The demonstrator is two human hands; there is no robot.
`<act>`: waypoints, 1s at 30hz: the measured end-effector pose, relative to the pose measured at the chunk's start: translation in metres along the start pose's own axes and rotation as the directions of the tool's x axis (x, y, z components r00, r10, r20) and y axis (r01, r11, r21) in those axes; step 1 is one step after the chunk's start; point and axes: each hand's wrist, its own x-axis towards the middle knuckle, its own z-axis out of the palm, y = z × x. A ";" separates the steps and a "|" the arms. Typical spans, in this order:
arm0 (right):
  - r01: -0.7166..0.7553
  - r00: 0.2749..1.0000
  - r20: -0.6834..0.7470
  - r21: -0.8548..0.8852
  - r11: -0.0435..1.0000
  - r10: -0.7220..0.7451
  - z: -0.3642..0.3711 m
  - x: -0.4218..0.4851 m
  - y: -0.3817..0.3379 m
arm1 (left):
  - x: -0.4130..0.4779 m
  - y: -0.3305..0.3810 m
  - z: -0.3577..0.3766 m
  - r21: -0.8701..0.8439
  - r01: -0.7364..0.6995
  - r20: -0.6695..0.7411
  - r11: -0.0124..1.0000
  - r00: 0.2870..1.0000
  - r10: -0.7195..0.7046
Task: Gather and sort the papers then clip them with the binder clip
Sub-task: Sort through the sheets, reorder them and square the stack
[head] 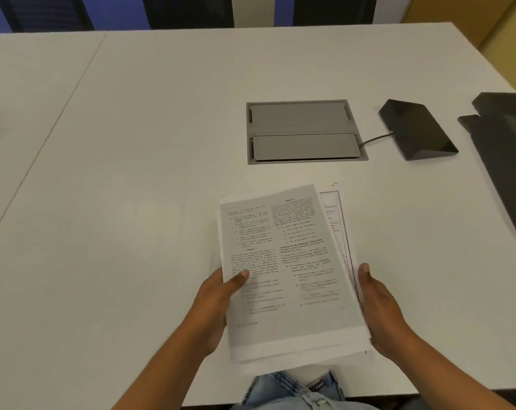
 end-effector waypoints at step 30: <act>0.353 0.936 0.049 -0.165 0.921 -0.350 0.020 0.040 -0.019 | 0.034 0.005 0.010 0.286 -0.556 -0.050 0.780 0.805 0.591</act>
